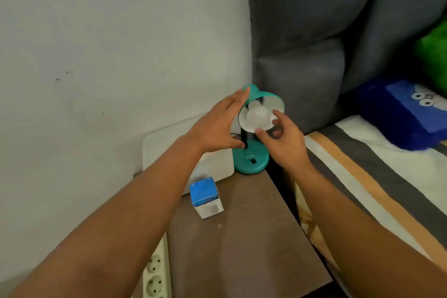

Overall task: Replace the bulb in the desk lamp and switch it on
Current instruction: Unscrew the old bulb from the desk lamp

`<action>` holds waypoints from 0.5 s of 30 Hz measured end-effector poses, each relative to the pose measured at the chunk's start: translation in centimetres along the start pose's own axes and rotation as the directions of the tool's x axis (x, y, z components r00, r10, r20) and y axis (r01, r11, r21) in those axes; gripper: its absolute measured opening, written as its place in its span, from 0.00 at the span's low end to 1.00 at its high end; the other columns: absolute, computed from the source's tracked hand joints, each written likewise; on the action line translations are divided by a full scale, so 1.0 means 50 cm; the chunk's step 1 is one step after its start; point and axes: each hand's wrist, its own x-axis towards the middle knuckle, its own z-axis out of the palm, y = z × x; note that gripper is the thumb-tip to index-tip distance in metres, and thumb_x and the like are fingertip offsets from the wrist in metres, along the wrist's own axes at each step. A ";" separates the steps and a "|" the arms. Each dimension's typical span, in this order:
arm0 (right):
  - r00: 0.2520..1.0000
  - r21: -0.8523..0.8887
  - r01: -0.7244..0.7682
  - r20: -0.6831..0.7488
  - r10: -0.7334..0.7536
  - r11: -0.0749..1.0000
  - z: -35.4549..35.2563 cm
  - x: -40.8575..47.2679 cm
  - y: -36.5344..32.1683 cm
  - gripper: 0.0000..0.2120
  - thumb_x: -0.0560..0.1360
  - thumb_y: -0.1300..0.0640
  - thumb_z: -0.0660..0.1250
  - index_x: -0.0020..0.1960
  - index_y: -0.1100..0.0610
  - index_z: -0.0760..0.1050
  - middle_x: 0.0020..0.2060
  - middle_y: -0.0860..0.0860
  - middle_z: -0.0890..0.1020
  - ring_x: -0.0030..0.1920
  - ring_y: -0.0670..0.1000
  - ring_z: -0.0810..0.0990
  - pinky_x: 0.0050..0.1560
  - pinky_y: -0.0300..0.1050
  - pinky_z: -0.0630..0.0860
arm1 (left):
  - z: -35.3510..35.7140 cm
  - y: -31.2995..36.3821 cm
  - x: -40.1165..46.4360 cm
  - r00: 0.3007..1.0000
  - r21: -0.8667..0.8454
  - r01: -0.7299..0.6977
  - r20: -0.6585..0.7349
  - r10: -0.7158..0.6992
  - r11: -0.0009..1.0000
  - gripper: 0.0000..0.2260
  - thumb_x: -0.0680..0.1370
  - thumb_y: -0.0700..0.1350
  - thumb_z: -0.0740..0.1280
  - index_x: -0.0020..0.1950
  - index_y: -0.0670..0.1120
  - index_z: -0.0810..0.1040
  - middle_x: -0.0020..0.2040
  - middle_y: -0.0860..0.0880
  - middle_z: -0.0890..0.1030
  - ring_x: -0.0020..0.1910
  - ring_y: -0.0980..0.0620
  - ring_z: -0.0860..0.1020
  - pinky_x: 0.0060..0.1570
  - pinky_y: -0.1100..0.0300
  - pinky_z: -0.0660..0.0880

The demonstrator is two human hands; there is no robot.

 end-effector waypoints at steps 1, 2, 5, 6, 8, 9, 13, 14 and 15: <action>1.000 -0.004 0.005 -0.016 -0.005 1.000 0.004 0.007 0.002 0.34 0.71 0.45 0.74 0.73 0.50 0.67 0.60 0.52 0.78 0.53 0.50 0.79 0.52 0.43 0.75 | -0.005 -0.002 0.014 0.999 0.002 -0.037 0.009 0.037 0.999 0.57 0.67 0.52 0.80 0.80 0.57 0.41 0.82 0.52 0.50 0.79 0.52 0.53 0.73 0.61 0.56; 1.000 -0.016 0.005 -0.028 -0.006 1.000 0.007 0.014 0.004 0.34 0.71 0.45 0.74 0.74 0.49 0.67 0.60 0.51 0.78 0.52 0.50 0.80 0.52 0.42 0.75 | -0.009 -0.005 0.026 0.997 0.008 -0.068 0.019 0.068 0.998 0.57 0.66 0.52 0.80 0.80 0.56 0.41 0.82 0.52 0.50 0.79 0.52 0.53 0.73 0.61 0.56; 0.999 -0.035 0.030 -0.023 -0.031 0.999 0.019 0.021 0.016 0.34 0.71 0.45 0.74 0.74 0.48 0.67 0.60 0.50 0.78 0.50 0.48 0.80 0.51 0.40 0.75 | -0.010 -0.025 0.057 0.994 0.016 -0.101 0.048 0.101 0.995 0.55 0.67 0.51 0.80 0.81 0.57 0.45 0.81 0.52 0.54 0.79 0.53 0.56 0.73 0.59 0.59; 0.999 -0.047 0.042 -0.024 -0.043 0.998 0.022 0.021 0.017 0.34 0.72 0.45 0.74 0.74 0.48 0.66 0.59 0.49 0.79 0.49 0.47 0.80 0.50 0.39 0.75 | -0.005 -0.027 0.061 0.991 0.019 -0.122 0.050 0.121 0.992 0.54 0.67 0.51 0.80 0.80 0.58 0.45 0.81 0.52 0.55 0.78 0.53 0.57 0.73 0.58 0.62; 0.998 -0.054 0.055 -0.039 -0.057 0.997 0.024 0.025 0.022 0.33 0.71 0.45 0.74 0.74 0.47 0.66 0.58 0.49 0.79 0.47 0.46 0.80 0.48 0.38 0.76 | 0.002 -0.035 0.067 0.989 0.010 -0.140 0.046 0.139 0.990 0.52 0.68 0.50 0.80 0.80 0.60 0.47 0.80 0.53 0.59 0.76 0.53 0.62 0.71 0.55 0.67; 0.997 -0.055 0.051 -0.047 -0.054 0.997 0.027 0.027 0.025 0.33 0.71 0.45 0.74 0.73 0.46 0.66 0.57 0.48 0.80 0.46 0.46 0.81 0.48 0.39 0.77 | 0.005 -0.037 0.070 0.989 0.011 -0.141 0.037 0.141 0.990 0.52 0.68 0.49 0.80 0.80 0.61 0.47 0.79 0.53 0.60 0.74 0.52 0.65 0.70 0.54 0.69; 0.996 -0.050 0.024 -0.081 -0.028 0.998 0.035 0.032 0.031 0.33 0.71 0.41 0.72 0.73 0.44 0.66 0.56 0.49 0.82 0.48 0.47 0.82 0.54 0.49 0.81 | 0.018 -0.039 0.077 0.986 0.038 -0.167 -0.005 0.167 0.985 0.48 0.70 0.49 0.78 0.79 0.61 0.49 0.77 0.51 0.63 0.69 0.48 0.71 0.65 0.51 0.75; 0.997 -0.049 0.014 -0.081 -0.018 0.999 0.036 0.034 0.030 0.33 0.71 0.39 0.72 0.73 0.44 0.66 0.56 0.49 0.82 0.49 0.48 0.83 0.54 0.48 0.80 | 0.021 -0.039 0.078 0.982 0.055 -0.185 -0.023 0.186 0.981 0.46 0.72 0.51 0.77 0.80 0.61 0.49 0.76 0.50 0.63 0.68 0.47 0.73 0.63 0.49 0.76; 0.997 -0.043 0.002 -0.082 -0.006 0.999 0.038 0.036 0.029 0.33 0.71 0.38 0.71 0.73 0.45 0.67 0.56 0.50 0.83 0.51 0.48 0.83 0.54 0.46 0.80 | 0.023 -0.040 0.079 0.979 0.075 -0.199 -0.031 0.202 0.977 0.44 0.73 0.53 0.75 0.80 0.60 0.49 0.76 0.49 0.63 0.67 0.47 0.73 0.62 0.49 0.77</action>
